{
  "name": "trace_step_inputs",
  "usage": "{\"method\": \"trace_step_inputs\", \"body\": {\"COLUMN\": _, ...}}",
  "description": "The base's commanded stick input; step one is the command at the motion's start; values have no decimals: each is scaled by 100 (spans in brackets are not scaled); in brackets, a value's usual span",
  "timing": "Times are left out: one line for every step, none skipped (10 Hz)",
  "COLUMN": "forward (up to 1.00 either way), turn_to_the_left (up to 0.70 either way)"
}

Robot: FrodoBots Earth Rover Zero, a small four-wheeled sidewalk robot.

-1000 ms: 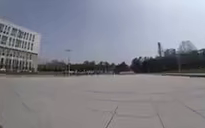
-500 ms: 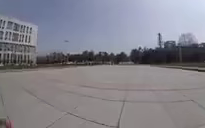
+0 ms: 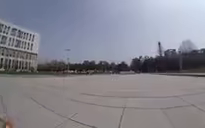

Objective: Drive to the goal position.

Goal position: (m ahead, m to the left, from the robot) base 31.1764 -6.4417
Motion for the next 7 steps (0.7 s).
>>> {"method": "trace_step_inputs", "body": {"forward": 100, "turn_to_the_left": 0}}
{"method": "trace_step_inputs", "body": {"forward": 100, "turn_to_the_left": 0}}
{"method": "trace_step_inputs", "body": {"forward": 100, "turn_to_the_left": 0}}
{"method": "trace_step_inputs", "body": {"forward": 100, "turn_to_the_left": 0}}
{"method": "trace_step_inputs", "body": {"forward": 100, "turn_to_the_left": 0}}
{"method": "trace_step_inputs", "body": {"forward": 100, "turn_to_the_left": 0}}
{"method": "trace_step_inputs", "body": {"forward": 100, "turn_to_the_left": 0}}
